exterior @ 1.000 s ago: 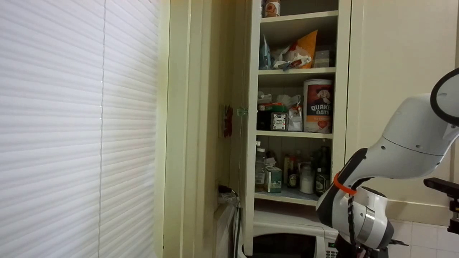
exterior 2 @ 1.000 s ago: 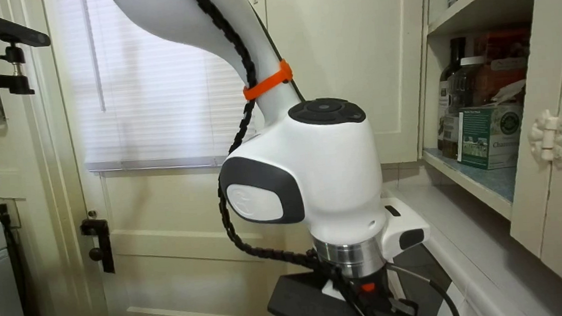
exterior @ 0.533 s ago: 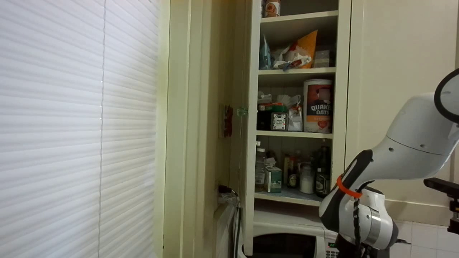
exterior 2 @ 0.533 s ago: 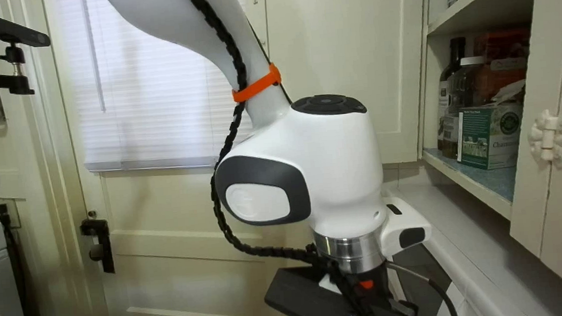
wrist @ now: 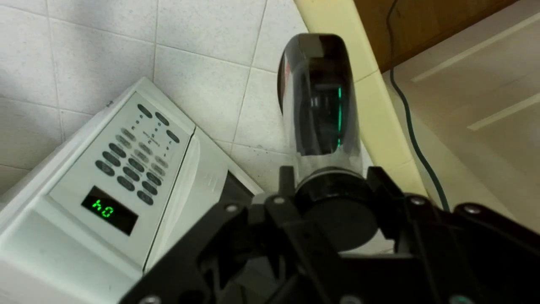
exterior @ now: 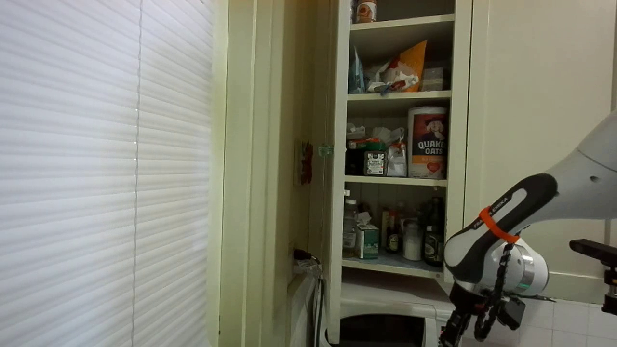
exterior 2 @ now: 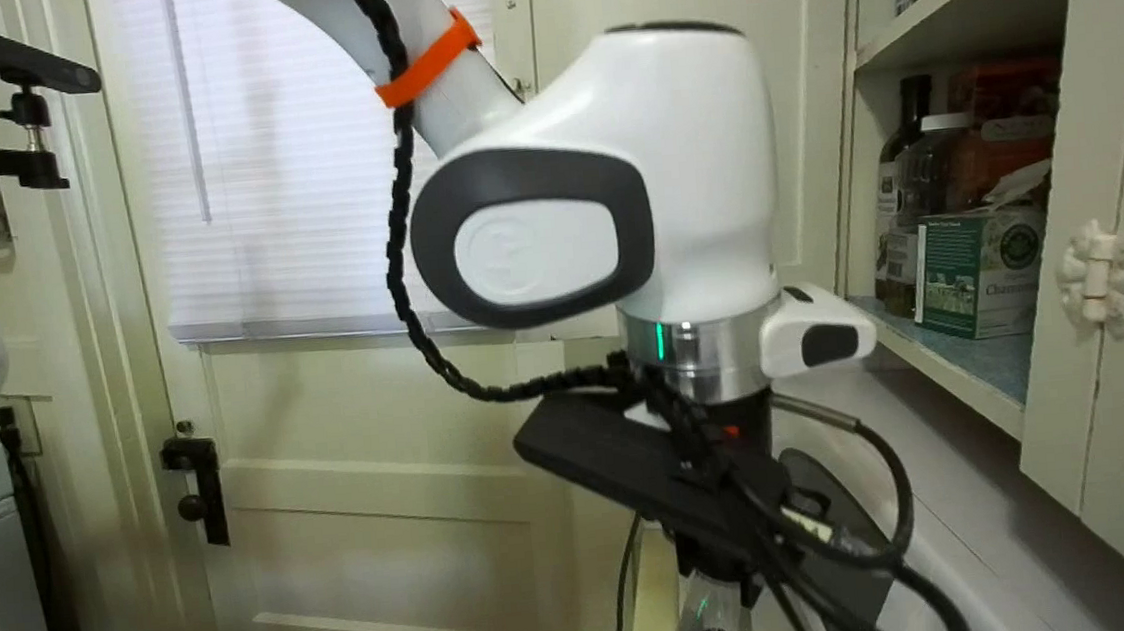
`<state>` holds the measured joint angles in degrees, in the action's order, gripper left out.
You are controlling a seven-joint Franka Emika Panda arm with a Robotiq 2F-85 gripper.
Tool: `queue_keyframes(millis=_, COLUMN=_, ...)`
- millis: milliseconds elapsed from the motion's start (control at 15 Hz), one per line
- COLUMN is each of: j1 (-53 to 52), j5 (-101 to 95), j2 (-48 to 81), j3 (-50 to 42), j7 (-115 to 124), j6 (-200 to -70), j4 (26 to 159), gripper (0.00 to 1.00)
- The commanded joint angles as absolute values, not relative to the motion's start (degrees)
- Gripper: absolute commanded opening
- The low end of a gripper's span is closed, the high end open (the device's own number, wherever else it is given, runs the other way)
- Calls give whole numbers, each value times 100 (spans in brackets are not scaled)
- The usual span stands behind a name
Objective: Put the bottle in the top cabinet
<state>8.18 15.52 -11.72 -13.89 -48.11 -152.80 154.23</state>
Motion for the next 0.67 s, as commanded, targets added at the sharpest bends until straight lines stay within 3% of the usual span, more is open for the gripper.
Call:
queue_keyframes(millis=0, j1=934, j5=959, j2=-2354, j3=-1276, j7=-3808, j6=-14208, j4=15382, gripper=21)
queue_keyframes(millis=533, j1=857, j5=619, j2=-3650, j3=-616, j7=-1130, j6=-13977, j4=15042, gripper=21)
queue_keyframes(millis=600, j1=675, j5=646, j2=-3357, j3=-907, j7=-1611, j6=-13930, j4=15062, gripper=46)
